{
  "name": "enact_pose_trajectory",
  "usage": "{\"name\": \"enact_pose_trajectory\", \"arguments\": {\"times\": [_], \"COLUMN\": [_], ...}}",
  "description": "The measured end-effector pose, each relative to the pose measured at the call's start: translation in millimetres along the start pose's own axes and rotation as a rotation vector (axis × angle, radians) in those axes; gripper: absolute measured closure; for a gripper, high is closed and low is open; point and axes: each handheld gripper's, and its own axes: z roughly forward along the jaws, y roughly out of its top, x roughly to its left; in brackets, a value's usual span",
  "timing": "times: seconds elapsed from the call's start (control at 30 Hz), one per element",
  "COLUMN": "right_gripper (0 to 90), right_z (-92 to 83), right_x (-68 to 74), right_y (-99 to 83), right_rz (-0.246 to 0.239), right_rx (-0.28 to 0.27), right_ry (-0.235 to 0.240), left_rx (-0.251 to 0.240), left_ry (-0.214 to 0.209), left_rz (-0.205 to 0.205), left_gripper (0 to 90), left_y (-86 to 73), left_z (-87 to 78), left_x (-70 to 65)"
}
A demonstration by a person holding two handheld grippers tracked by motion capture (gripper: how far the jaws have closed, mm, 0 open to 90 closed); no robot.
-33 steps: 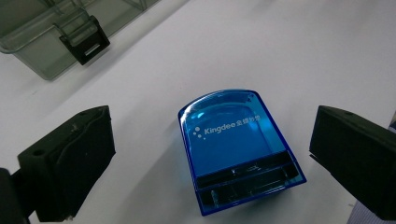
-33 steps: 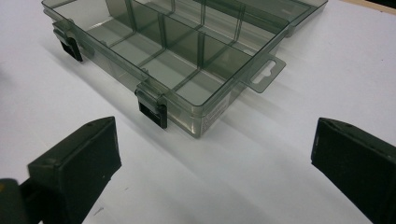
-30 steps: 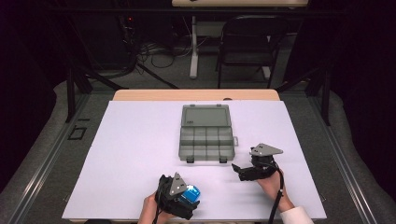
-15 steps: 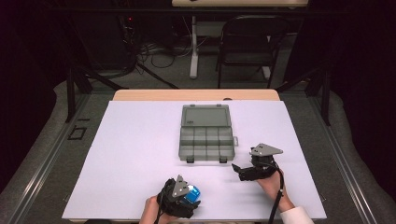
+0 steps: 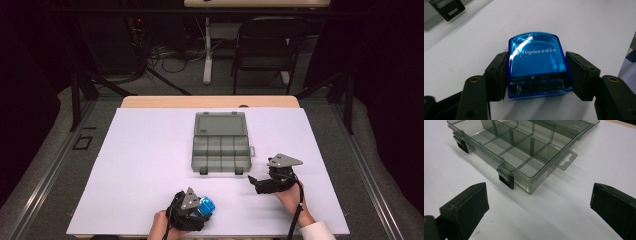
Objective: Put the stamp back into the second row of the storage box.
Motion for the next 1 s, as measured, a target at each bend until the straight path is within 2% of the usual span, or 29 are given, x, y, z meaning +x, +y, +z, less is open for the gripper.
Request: {"name": "enact_pose_trajectory", "arguments": {"times": [0.13, 0.6, 0.73, 1.0], "right_gripper": [1.0, 1.0, 1.0, 0.8], "right_z": [2.0, 0.0, -0.5, 0.2], "right_x": [0.2, -0.3, -0.5, -2.2], "right_y": [-1.0, 0.0, 0.9, 0.9], "right_rz": [-0.001, -0.005, -0.006, 0.005], "right_rx": [0.012, 0.001, -0.01, -0.012], "right_ry": [0.004, -0.001, 0.001, -0.003], "left_rx": [-0.003, -0.008, -0.024, -0.048], "left_ry": [0.003, -0.001, -0.006, 0.016], "left_rz": [-0.002, 0.025, 0.029, 0.05], "left_gripper": [40.9, 41.5, 41.5, 41.5], "left_y": [-0.8, 1.0, 3.0, 7.0], "left_z": [-0.1, -1.0, -2.9, -9.9], "left_x": [0.0, -2.2, -1.9, 2.1]}}
